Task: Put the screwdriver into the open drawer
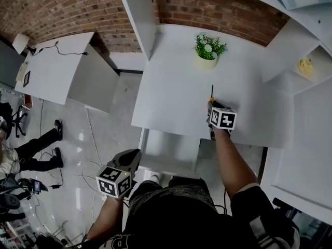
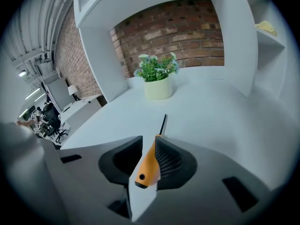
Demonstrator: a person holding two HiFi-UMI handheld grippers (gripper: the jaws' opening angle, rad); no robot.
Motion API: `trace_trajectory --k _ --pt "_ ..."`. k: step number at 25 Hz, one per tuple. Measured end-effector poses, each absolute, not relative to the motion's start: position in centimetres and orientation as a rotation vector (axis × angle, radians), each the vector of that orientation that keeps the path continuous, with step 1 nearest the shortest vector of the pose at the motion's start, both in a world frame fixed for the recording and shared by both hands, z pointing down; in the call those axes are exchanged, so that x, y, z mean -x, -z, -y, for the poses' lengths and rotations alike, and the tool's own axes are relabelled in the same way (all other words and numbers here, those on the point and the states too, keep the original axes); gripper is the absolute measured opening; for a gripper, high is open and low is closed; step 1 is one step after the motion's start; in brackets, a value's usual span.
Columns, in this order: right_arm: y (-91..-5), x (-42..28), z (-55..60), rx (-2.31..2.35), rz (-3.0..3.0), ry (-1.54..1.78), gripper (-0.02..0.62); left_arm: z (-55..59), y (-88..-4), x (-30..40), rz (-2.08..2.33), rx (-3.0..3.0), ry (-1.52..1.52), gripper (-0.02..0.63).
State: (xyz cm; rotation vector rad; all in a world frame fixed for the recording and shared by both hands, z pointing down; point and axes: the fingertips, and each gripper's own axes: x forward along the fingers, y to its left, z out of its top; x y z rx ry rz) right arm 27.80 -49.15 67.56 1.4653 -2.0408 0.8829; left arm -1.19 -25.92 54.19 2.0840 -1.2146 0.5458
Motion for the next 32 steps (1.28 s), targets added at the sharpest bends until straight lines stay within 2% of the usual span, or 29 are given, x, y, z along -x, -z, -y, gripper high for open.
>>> trace_trajectory --k 5,7,12,17,19,21,32 --pt "-70.1 -28.3 50.2 -1.468 1.947 -0.911 0.086 25.3 -54.4 1.2 1.233 -2.051 -0.546 0.018" --pt "-70.5 -28.0 50.5 -1.461 1.946 -0.924 0.121 25.3 -54.5 1.3 1.239 -2.043 -0.551 0.018" --pt "-71.3 -27.0 50.8 -1.434 1.940 -0.933 0.147 24.9 -54.7 1.4 1.249 -2.026 -0.553 0.018" --pt "-71.4 -26.5 51.0 -1.383 1.891 -0.815 0.147 24.7 -54.7 1.3 1.264 -2.019 -0.556 0.018" --pt "-71.4 -26.0 51.0 -1.346 1.880 -0.774 0.110 24.6 -54.3 1.3 1.267 -2.028 -0.551 0.018" --pt "-71.5 -25.7 51.0 -1.313 1.885 -0.745 0.104 24.4 -54.1 1.3 1.267 -2.040 -0.545 0.018" --pt "-67.4 -24.4 48.4 -1.350 2.003 -0.843 0.098 23.4 -53.2 4.3 1.196 -2.133 -0.506 0.018"
